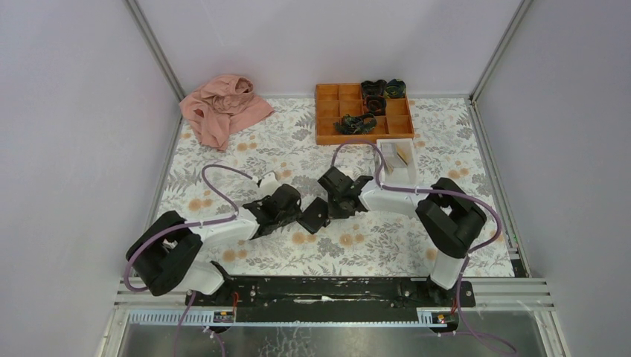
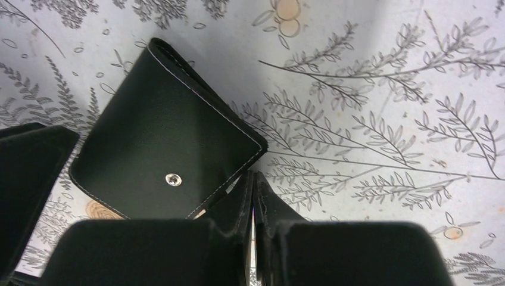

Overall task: Put the credit cards into the card holder
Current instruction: Adjust the card holder at the center of the board.

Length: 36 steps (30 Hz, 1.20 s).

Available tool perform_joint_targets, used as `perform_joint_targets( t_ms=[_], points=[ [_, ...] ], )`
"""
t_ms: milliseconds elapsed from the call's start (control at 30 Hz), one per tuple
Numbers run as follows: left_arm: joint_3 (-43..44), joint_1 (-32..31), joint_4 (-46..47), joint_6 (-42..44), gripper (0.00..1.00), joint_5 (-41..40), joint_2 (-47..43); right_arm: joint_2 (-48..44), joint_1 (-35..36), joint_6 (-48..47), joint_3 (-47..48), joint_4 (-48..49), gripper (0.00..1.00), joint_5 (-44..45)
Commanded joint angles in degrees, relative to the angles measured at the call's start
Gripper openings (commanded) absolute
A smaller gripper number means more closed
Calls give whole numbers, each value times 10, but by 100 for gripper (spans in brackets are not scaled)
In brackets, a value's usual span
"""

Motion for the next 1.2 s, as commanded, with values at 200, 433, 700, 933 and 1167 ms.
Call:
perform_joint_targets(
  t_ms=[200, 433, 700, 933, 1167],
  points=[
    [-57, -31, 9, -57, 47, 22, -5, 44, 0, -26, 60, 4, 5, -16],
    [-63, -72, -26, -127, 47, 8, -8, 60, -21, -42, 88, 4, 4, -20],
    [-40, -110, -60, -175, 47, -7, 12, 93, -44, -70, 143, -10, 5, -32],
    [-33, -123, -67, -181, 47, -13, 15, 100, -59, -107, 186, -37, 10, 6],
    [-32, -130, -76, -186, 47, -21, 5, 37, -65, -144, 169, -48, 33, 40]
  ],
)
